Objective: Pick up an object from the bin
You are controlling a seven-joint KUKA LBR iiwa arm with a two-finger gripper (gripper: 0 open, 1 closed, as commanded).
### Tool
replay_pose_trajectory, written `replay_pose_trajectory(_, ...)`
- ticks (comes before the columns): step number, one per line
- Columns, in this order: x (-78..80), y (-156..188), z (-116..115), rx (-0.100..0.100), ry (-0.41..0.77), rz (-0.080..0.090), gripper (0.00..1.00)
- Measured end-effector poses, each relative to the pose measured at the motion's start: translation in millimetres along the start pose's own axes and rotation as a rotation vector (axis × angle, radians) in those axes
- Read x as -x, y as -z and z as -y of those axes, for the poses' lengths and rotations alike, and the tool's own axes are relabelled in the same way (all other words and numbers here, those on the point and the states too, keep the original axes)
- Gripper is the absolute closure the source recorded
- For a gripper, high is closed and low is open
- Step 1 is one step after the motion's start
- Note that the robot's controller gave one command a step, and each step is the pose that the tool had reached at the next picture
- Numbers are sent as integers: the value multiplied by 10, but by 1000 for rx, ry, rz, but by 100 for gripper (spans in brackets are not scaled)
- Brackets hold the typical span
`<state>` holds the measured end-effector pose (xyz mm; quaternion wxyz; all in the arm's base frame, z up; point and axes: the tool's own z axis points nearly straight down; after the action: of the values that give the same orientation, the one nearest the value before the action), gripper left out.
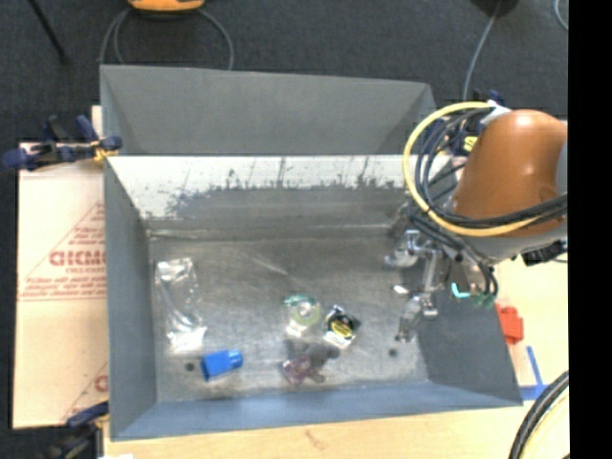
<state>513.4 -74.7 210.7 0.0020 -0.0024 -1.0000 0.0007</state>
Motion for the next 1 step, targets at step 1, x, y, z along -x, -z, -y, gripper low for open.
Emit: replay_pose_trajectory(1,-119,-1363,-495,3,-141,30,0)
